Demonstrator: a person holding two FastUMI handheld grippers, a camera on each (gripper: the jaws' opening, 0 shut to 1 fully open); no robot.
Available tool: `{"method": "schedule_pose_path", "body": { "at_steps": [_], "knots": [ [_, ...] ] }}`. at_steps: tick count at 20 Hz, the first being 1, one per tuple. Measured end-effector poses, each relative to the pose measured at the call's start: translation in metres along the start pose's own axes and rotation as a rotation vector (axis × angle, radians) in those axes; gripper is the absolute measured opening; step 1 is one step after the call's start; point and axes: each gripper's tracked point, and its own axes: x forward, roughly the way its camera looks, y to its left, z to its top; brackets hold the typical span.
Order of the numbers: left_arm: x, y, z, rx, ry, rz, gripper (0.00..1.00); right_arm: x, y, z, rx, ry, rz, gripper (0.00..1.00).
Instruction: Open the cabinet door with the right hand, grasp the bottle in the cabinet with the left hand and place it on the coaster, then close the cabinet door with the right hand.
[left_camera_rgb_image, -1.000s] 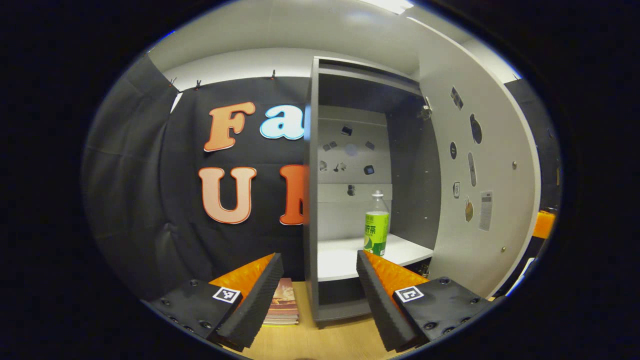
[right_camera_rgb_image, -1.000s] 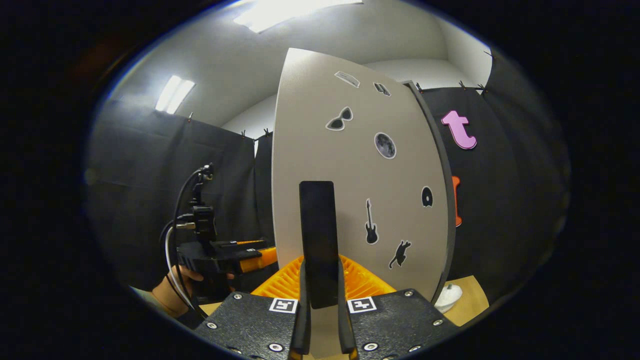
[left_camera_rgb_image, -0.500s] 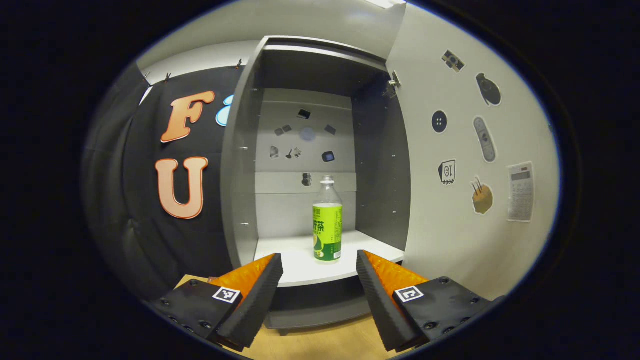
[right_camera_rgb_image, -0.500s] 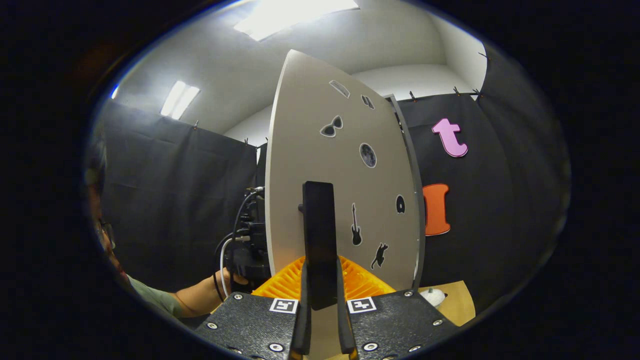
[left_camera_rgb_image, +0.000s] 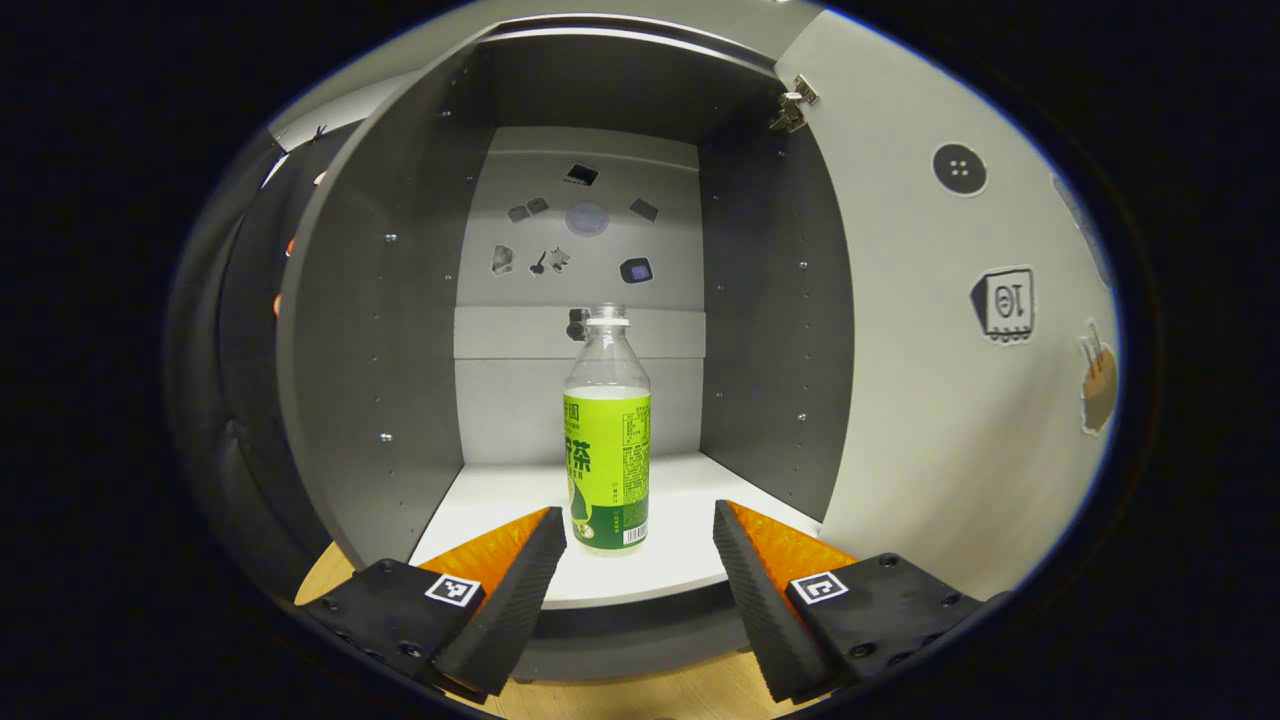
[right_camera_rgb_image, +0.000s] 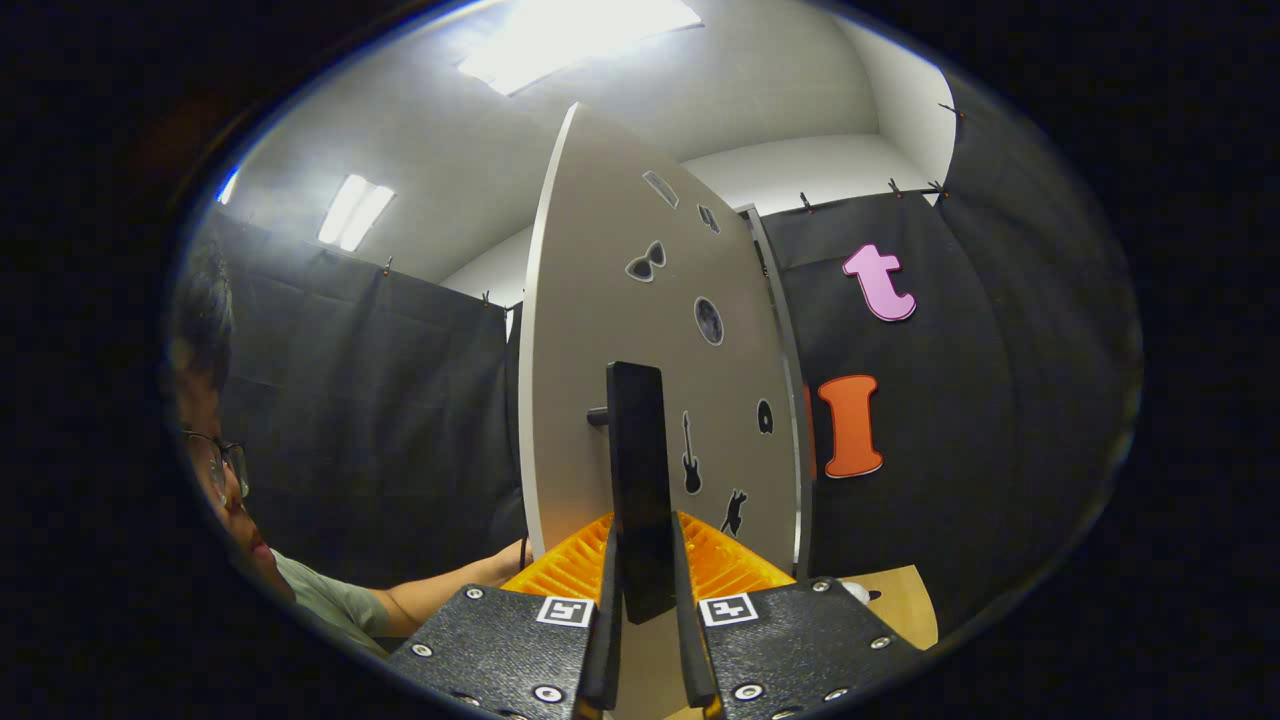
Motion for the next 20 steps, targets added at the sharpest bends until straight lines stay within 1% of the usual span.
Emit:
{"method": "schedule_pose_path", "body": {
  "at_steps": [1, 2, 3, 7, 8, 9, 10, 11, 12, 14, 17, 18, 19, 20],
  "knots": [
    [0.009, 0.001, 0.001, 0.008, 0.0, 0.017, 0.97, 0.0, -0.002, 0.001, -0.012, -0.007, -0.005, 0.25],
    [0.017, 0.005, 0.0, 0.013, -0.002, 0.038, 0.94, 0.002, -0.008, 0.002, -0.027, -0.015, -0.019, 0.25],
    [0.024, 0.006, -0.001, 0.016, -0.003, 0.045, 0.97, 0.003, -0.014, 0.004, -0.044, -0.022, -0.037, 0.24],
    [0.05, 0.014, 0.007, -0.015, -0.019, 0.079, 0.97, 0.007, -0.038, 0.006, -0.118, -0.023, -0.114, 0.24],
    [0.056, 0.015, 0.01, -0.013, -0.024, 0.082, 1.0, 0.004, -0.043, 0.006, -0.125, -0.024, -0.129, 0.24],
    [0.061, 0.017, 0.012, -0.003, -0.025, 0.092, 1.0, 0.001, -0.045, 0.006, -0.125, -0.026, -0.137, 0.24],
    [0.065, 0.019, 0.015, 0.011, -0.029, 0.101, 0.96, 0.002, -0.044, 0.006, -0.117, -0.025, -0.135, 0.24],
    [0.07, 0.019, 0.015, 0.019, -0.032, 0.104, 1.0, 0.001, -0.041, 0.005, -0.103, -0.017, -0.123, 0.24],
    [0.074, 0.017, 0.016, 0.019, -0.032, 0.104, 0.97, 0.0, -0.036, 0.005, -0.087, -0.019, -0.107, 0.24],
    [0.083, 0.016, 0.013, 0.009, -0.014, 0.104, 0.96, 0.002, -0.035, 0.005, -0.077, -0.024, -0.094, 0.24],
    [0.092, 0.023, 0.001, -0.067, 0.035, 0.107, 0.97, 0.001, -0.036, 0.004, -0.075, -0.022, -0.096, 0.24],
    [0.094, 0.027, 0.0, -0.089, 0.034, 0.113, 0.96, -0.001, -0.035, 0.005, -0.069, -0.022, -0.089, 0.24],
    [0.096, 0.032, 0.001, -0.097, 0.026, 0.122, 0.86, 0.0, -0.034, 0.004, -0.069, -0.021, -0.087, 0.25],
    [0.093, 0.034, 0.0, -0.099, 0.028, 0.128, 0.86, 0.0, -0.034, 0.004, -0.077, -0.02, -0.085, 0.26]
  ]
}}
